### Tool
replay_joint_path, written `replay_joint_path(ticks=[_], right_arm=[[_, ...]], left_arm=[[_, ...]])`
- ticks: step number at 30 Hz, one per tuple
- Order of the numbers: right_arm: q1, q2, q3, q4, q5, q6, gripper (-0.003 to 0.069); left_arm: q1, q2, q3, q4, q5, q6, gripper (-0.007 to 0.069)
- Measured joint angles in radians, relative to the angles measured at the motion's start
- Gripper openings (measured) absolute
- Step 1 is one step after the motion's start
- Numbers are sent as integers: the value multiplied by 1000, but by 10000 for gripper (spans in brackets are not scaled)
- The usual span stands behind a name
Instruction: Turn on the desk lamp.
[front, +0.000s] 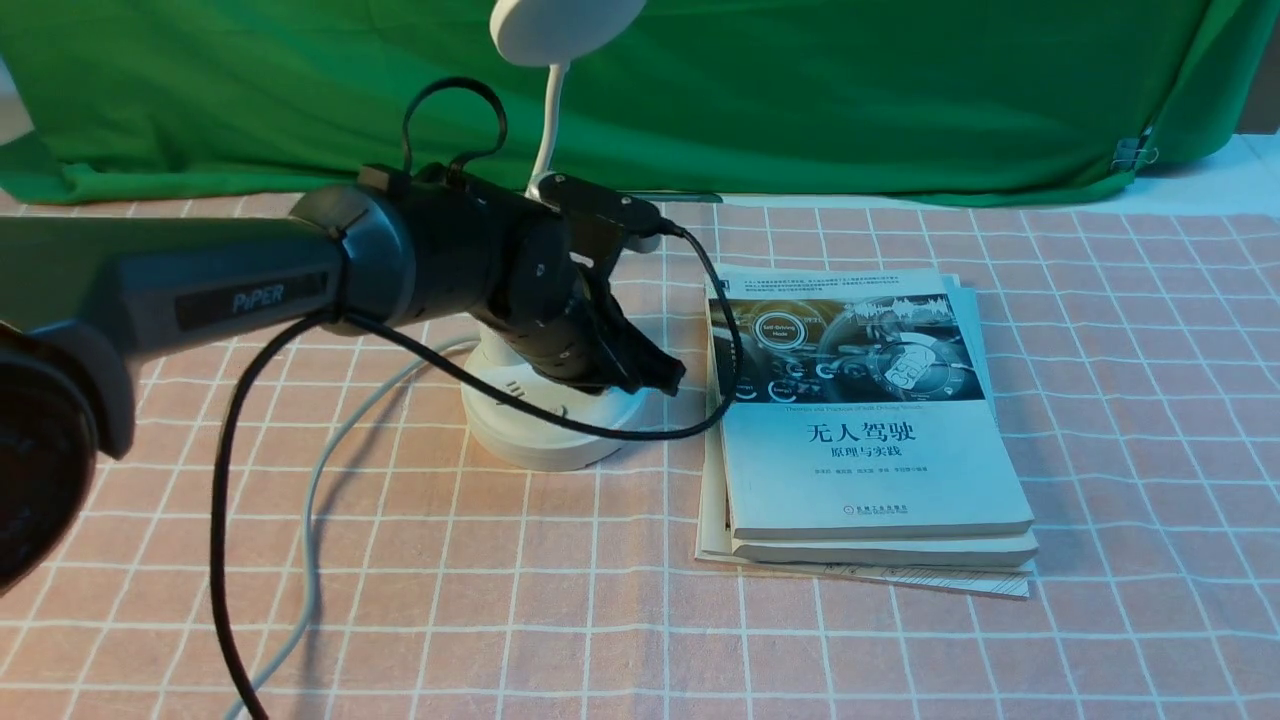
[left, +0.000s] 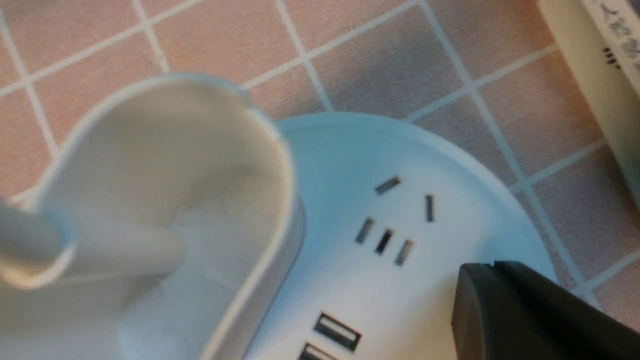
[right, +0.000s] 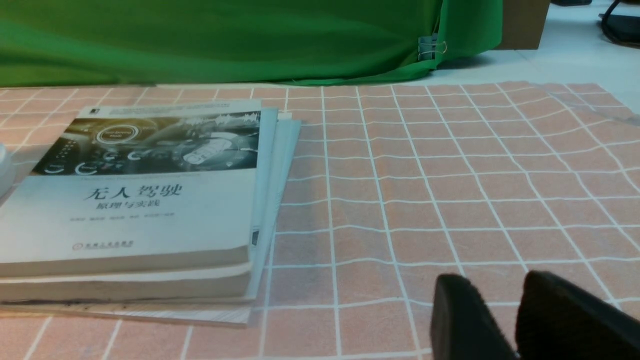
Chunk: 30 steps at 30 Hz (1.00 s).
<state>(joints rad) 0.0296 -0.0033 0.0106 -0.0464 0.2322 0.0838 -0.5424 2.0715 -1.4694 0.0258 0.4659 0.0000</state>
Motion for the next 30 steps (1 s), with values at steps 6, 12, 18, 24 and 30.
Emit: replay_joint_path(ticks=[6, 12, 18, 24, 30], right_arm=[[0, 0, 0, 0, 0, 0, 241], [0, 0, 0, 0, 0, 0, 241], [0, 0, 0, 0, 0, 0, 241], [0, 0, 0, 0, 0, 0, 241], [0, 0, 0, 0, 0, 0, 241]], left_arm=[[-16, 12, -10, 35, 2, -15, 22], [-22, -36, 6, 96, 76, -81, 22], [-21, -231, 102, 99, 90, -101, 22], [-21, -471, 362, 90, 0, -156, 22], [-21, -753, 618, 69, -35, -242, 22]])
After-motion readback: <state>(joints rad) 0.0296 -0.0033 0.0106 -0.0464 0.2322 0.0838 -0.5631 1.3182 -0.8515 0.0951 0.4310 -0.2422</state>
